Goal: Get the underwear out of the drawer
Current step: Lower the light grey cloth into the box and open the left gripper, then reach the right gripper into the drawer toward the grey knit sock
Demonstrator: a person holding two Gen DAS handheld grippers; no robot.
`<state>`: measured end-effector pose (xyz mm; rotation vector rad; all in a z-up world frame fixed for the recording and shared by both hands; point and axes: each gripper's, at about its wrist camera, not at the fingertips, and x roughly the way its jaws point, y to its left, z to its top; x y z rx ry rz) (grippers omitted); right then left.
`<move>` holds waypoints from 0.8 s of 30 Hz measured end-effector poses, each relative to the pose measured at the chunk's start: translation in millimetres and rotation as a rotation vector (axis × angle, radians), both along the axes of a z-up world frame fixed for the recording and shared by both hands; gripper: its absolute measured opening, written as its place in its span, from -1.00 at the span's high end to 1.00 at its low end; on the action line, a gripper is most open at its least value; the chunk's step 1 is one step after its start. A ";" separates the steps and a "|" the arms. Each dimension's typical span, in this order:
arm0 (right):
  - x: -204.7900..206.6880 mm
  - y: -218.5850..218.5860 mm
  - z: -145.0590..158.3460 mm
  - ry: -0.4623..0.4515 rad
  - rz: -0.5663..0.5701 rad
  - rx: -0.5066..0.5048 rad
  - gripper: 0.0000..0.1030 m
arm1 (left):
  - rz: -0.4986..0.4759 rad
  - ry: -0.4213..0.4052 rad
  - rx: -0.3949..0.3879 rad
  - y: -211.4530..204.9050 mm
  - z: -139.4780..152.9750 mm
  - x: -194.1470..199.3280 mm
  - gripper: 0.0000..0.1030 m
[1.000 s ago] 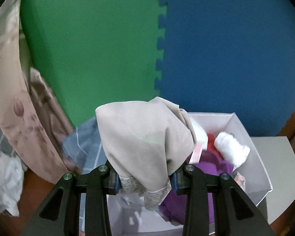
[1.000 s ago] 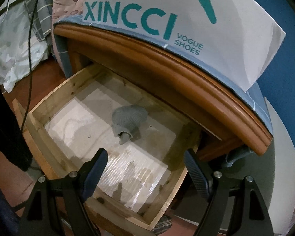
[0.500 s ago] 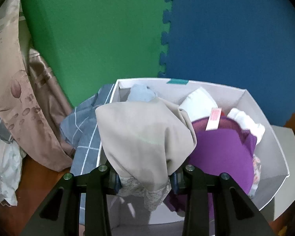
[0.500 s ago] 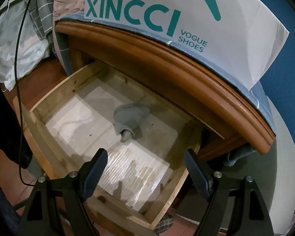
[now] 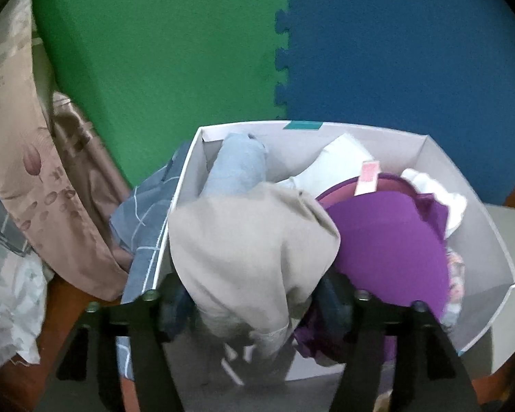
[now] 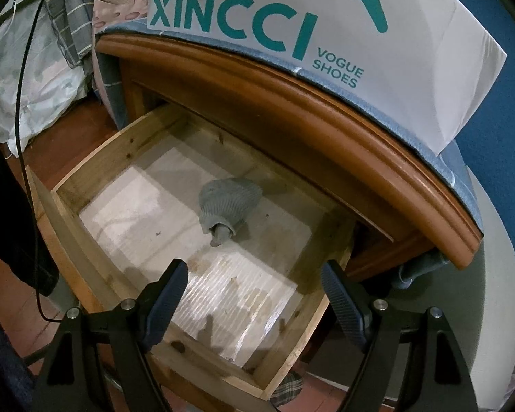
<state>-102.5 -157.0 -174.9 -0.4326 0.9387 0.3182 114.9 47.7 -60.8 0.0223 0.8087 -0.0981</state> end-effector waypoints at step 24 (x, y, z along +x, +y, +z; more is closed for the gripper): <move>11.3 -5.3 -12.2 0.101 -0.080 0.092 -0.60 | 0.145 -0.401 0.126 191.4 -24.8 -144.1 -0.99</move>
